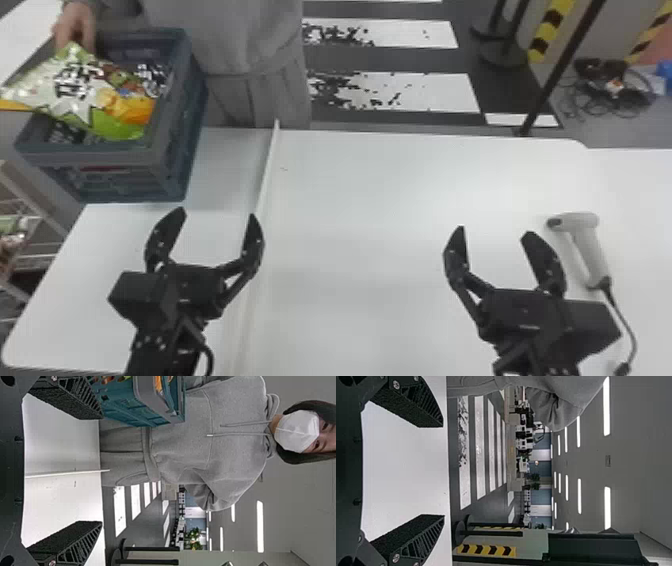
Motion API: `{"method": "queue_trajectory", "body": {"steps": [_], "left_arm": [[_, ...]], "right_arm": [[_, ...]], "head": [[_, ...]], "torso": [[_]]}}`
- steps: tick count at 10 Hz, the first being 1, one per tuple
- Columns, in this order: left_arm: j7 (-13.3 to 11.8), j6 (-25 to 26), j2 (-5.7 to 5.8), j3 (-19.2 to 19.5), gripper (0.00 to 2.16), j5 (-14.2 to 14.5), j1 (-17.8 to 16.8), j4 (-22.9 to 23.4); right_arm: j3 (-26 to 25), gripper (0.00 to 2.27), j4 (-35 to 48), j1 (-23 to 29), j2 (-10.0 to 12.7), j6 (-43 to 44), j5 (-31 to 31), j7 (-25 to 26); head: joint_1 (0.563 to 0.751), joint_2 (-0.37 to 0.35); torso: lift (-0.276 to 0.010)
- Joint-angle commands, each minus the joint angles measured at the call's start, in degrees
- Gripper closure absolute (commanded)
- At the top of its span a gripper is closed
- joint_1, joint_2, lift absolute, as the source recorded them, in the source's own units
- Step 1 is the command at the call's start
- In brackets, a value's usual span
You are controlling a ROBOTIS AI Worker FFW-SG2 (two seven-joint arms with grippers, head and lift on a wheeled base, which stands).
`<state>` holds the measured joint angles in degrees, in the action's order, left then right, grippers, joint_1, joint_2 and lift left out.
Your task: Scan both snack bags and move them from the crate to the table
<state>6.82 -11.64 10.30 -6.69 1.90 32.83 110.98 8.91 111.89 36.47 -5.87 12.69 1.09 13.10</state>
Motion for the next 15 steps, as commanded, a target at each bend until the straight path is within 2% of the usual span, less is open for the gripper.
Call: {"method": "queue_trajectory", "body": {"steps": [1, 4, 7, 10, 12, 15], "left_arm": [[-0.2, 0.4, 0.24, 0.6, 0.04, 0.1, 0.3, 0.4], [-0.3, 0.2, 0.24, 1.1, 0.04, 0.6, 0.5, 0.7], [-2.5, 0.2, 0.51, 1.5, 0.04, 2.2, 0.5, 0.7], [-2.4, 3.0, 0.07, 0.7, 0.04, 2.2, -1.2, 0.2], [-2.4, 2.8, -0.37, -0.5, 0.04, 1.9, -2.2, -0.9], [-2.4, 4.0, -0.20, -1.4, 0.05, 1.4, -2.6, 0.0]], "right_arm": [[-0.2, 0.12, 0.0, 0.0, -0.1, 0.0, 0.0, 0.0], [-1.1, 0.12, -0.2, -0.5, -0.1, -0.3, 0.8, -0.1], [-1.7, 0.12, -0.6, -0.7, -0.5, -0.7, 0.8, -0.3], [-1.7, 0.12, -0.8, -0.9, -1.1, -0.5, 1.1, -0.3], [-2.2, 0.12, -0.8, -1.0, -0.9, 0.7, 1.7, -0.4], [-2.3, 0.12, -0.7, -1.7, -1.0, 1.1, 2.1, -0.3]], "head": [[0.695, 0.008], [0.695, 0.010], [0.695, -0.001], [0.695, -0.009], [0.695, -0.020], [0.695, -0.047]], "torso": [[-0.088], [-0.088], [-0.088], [-0.088], [-0.088], [-0.088]]}}
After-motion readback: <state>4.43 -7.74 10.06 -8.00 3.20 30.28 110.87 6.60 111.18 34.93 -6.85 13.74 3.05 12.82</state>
